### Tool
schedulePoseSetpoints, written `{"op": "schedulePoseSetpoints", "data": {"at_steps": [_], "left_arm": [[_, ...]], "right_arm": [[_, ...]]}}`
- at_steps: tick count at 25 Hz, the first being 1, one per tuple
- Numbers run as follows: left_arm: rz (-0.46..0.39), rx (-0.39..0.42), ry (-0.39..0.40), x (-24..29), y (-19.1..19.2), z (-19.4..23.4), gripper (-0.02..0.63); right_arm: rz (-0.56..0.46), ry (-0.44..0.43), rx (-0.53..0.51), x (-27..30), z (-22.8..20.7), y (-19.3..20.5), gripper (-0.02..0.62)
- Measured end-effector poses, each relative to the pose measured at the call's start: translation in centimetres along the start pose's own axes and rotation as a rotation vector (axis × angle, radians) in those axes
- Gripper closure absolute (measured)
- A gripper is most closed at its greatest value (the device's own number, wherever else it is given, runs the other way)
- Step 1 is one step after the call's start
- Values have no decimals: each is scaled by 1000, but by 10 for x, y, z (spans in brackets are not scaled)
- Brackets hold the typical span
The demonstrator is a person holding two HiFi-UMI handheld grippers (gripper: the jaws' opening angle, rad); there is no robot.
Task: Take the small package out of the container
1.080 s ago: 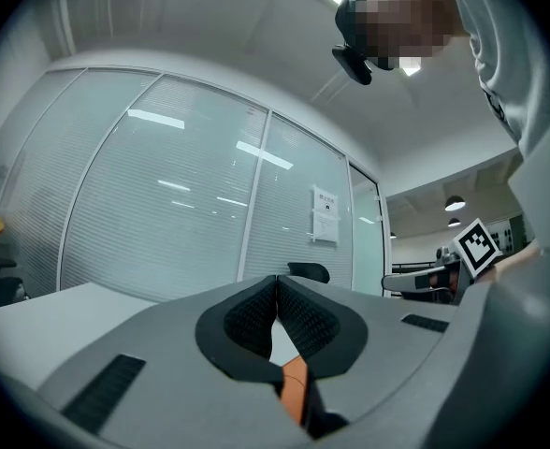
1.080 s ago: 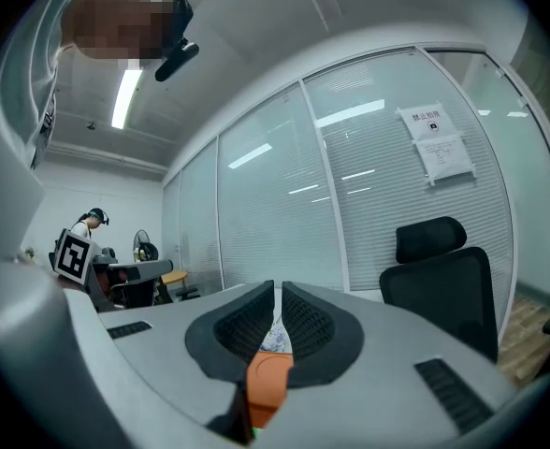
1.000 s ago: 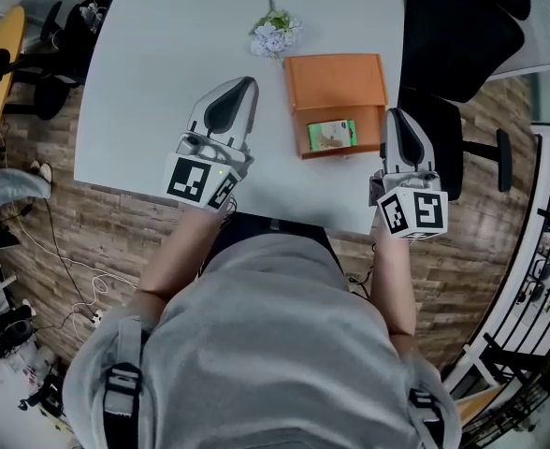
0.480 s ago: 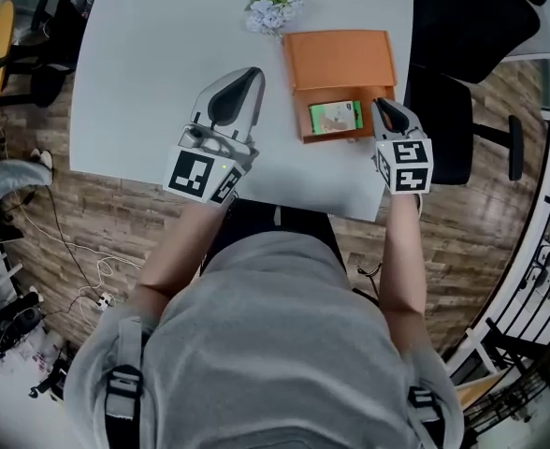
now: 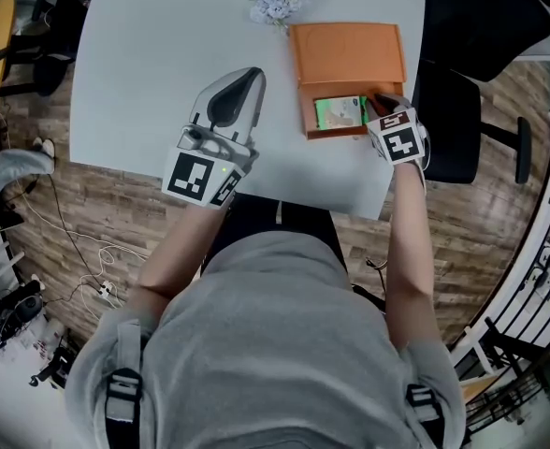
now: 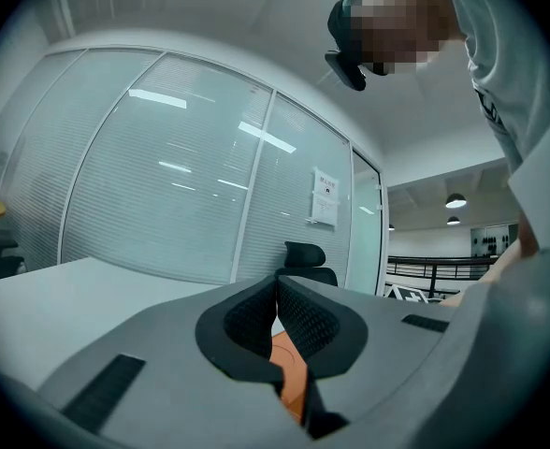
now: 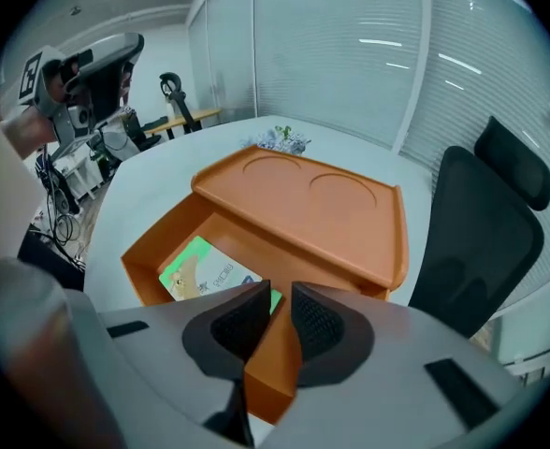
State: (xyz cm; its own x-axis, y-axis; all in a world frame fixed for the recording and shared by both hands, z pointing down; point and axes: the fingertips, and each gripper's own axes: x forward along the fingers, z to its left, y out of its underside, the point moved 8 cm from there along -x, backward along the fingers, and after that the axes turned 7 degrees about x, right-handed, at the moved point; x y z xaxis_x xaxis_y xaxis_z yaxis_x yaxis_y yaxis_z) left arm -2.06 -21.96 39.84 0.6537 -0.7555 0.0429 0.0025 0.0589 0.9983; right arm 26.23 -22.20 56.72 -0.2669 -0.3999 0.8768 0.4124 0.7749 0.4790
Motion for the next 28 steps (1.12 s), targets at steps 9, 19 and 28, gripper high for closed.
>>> {"op": "schedulePoseSetpoints", "data": {"at_steps": [9, 19, 28], "left_arm": [[6, 3, -21, -6, 3, 3, 586], [8, 6, -35, -13, 5, 7, 586], [15, 8, -64, -21, 7, 16, 586]], "right_arm": [[187, -50, -60, 26, 0, 2, 537], [373, -177, -125, 48, 9, -15, 486], [358, -334, 27, 56, 11, -15, 492]]}}
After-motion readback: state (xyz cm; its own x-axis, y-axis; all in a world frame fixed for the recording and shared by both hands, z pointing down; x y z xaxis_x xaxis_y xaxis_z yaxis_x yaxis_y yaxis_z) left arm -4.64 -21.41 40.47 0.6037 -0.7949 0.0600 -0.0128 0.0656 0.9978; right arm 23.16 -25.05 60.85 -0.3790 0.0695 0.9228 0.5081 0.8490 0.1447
